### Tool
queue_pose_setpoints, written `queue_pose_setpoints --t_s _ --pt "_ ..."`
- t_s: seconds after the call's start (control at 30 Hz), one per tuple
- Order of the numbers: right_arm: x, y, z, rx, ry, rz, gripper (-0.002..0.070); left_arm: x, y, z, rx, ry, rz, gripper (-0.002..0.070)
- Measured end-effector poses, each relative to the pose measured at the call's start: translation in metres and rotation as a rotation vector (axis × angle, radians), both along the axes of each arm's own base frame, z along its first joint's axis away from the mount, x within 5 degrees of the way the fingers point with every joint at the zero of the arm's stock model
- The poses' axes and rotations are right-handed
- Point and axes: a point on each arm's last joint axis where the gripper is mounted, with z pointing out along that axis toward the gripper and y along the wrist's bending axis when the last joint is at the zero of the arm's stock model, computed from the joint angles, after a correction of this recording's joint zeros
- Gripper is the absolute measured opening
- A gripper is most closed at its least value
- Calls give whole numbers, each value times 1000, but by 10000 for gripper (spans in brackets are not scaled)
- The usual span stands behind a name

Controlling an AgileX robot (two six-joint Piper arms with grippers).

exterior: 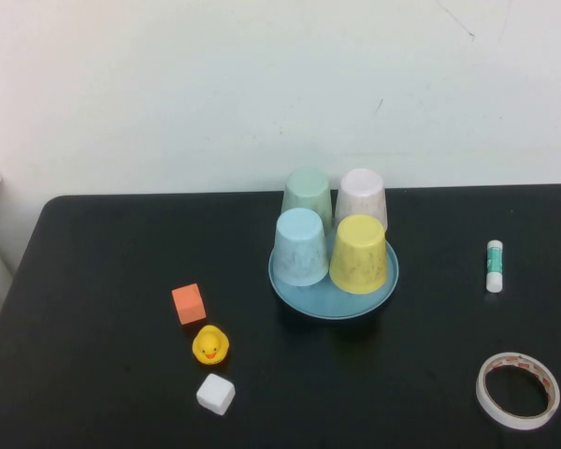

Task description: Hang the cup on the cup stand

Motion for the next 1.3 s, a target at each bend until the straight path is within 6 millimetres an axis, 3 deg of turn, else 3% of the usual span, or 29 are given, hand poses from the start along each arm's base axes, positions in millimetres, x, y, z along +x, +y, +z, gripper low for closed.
queue_pose_setpoints --t_s 0.13,0.8,1.3 --pt "0 0 0 2 1 0 0 2 0 -24 -42 5 23 0" --pt "0 0 0 5 3 1 0 2 0 -23 -181 -21 62 0" --pt "0 0 0 5 3 1 0 2 0 -23 -185 -20 66 0"
